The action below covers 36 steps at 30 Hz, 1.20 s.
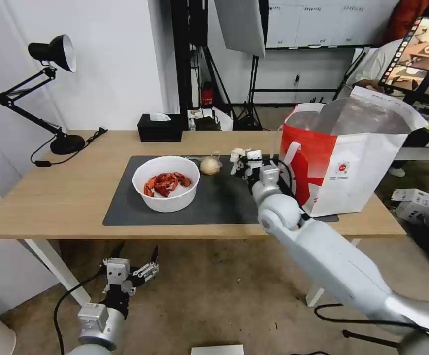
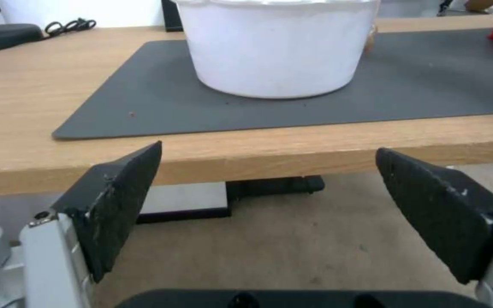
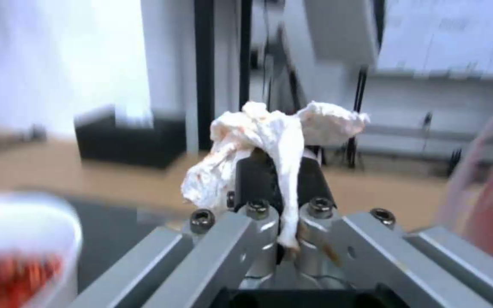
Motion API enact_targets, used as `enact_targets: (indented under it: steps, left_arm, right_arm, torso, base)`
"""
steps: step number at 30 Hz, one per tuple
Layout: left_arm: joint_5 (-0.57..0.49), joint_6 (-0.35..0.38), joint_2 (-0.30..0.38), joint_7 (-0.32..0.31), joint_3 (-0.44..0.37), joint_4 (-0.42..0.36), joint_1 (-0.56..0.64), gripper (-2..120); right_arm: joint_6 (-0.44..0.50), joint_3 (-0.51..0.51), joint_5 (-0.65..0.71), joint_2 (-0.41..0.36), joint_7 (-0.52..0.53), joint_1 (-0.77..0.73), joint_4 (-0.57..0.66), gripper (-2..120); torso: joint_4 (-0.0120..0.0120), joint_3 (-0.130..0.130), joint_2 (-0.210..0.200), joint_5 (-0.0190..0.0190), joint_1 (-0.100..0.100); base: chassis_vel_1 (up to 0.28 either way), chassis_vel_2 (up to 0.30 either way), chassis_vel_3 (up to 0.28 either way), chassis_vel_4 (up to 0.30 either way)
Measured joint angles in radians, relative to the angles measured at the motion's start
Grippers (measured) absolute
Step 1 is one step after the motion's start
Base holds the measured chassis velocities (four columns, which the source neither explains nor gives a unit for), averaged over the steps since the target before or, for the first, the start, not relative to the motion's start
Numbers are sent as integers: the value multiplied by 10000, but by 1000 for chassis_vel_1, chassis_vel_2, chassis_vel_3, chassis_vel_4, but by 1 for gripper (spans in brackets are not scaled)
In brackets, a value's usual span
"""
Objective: Pick up the trash from the table and place it into the takeout bag.
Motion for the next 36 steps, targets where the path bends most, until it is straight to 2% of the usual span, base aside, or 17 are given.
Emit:
enact_targets:
  steps: [2, 3, 5, 6, 7, 10, 11, 14, 21, 23, 25, 26, 28, 29, 31, 32, 36]
  left_arm:
    - [37, -5, -33, -3, 30, -8, 1, 100]
    - [37, -5, -33, -3, 30, -8, 1, 100]
    - [70, -5, -41, -4, 50, -48, 2, 100]
    - [80, -5, -43, -4, 55, -60, 3, 100]
    - [80, -5, -43, -4, 55, -60, 3, 100]
    - [104, -7, -73, -8, 73, -81, 11, 100]
    - [104, -7, -73, -8, 73, -81, 11, 100]
    - [135, -34, -123, -9, 123, -90, 51, 100]
    - [170, -55, -153, -8, 203, -157, 69, 100]
    - [170, -55, -155, -8, 207, -168, 72, 100]
    - [171, -56, -154, -7, 202, -222, 100, 100]
    - [171, -56, -154, -7, 202, -222, 100, 100]
    - [169, -55, -126, -8, 156, -262, 132, 100]
    - [169, -55, -126, -8, 156, -262, 132, 100]
    - [132, -94, -102, -8, 145, -265, 134, 100]
    - [95, -120, -86, -8, 142, -244, 119, 100]
    - [71, -121, -79, -8, 139, -248, 95, 100]
  right_arm:
    - [-102, 369, 375, -476, 165, 419, 543, 0]
    - [-102, 369, 375, -476, 165, 419, 543, 0]
    - [-567, 635, 808, -921, 695, 1069, 723, 0]
    - [-986, 742, 1276, -1160, 1394, 1535, 642, 0]
    - [-986, 742, 1276, -1160, 1394, 1535, 642, 0]
    - [-1994, 1061, 2626, -1566, 2887, 2466, -1, 0]
    - [-1994, 1061, 2626, -1566, 2887, 2466, -1, 0]
    - [-2925, 1333, 4229, -1973, 3698, 2890, -348, 0]
    - [-3387, 1335, 5804, -2324, 4185, 3057, -414, 0]
    - [-3419, 1334, 5902, -2335, 4221, 3065, -417, 3]
    - [-3600, 1325, 6166, -2399, 4287, 3084, -431, 14]
    - [-3600, 1325, 6166, -2399, 4287, 3084, -431, 14]
    - [-3764, 1304, 6222, -2449, 4285, 3085, -435, 25]
    - [-3764, 1304, 6222, -2449, 4285, 3085, -435, 25]
    - [-3793, 1297, 6207, -2470, 4273, 3080, -438, 33]
    - [-3801, 1289, 6179, -2500, 4254, 3046, -430, 41]
    - [-3845, 1274, 6148, -2550, 4232, 2999, -402, 52]
  torso:
    - [0, 0, 0, 1, 0]
    - [0, 0, 0, 1, 0]
    - [0, 0, 0, -1, 0]
    - [0, 0, 0, 1, 0]
    - [0, 0, 0, 1, 0]
    - [2, 1, 0, 0, 2]
    - [2, 1, 0, 0, 2]
    - [-2, 1, 0, 2, 2]
    - [1, 2, -1, -1, 2]
    - [1, 2, 0, -1, 2]
    - [0, 2, 0, 0, 2]
    - [0, 2, 0, 0, 2]
    - [1, 2, 0, 0, 2]
    - [1, 2, 0, 0, 2]
    - [1, 1, 0, 0, 2]
    - [1, 2, 0, -1, 2]
    - [1, 1, 0, -1, 2]
  base:
    - [0, 0, 0, 0]
    - [0, 0, 0, 0]
    - [0, 0, 0, 0]
    - [0, 0, 0, 0]
    - [0, 0, 0, 0]
    - [0, 0, 0, 0]
    - [0, 0, 0, 0]
    - [0, 0, 0, 0]
    - [0, 0, 0, 0]
    - [0, 0, 0, 0]
    - [0, 0, 0, 0]
    - [0, 0, 0, 0]
    - [0, 0, 0, 0]
    - [0, 0, 0, 0]
    - [0, 0, 0, 0]
    - [0, 0, 0, 0]
    - [0, 0, 0, 0]
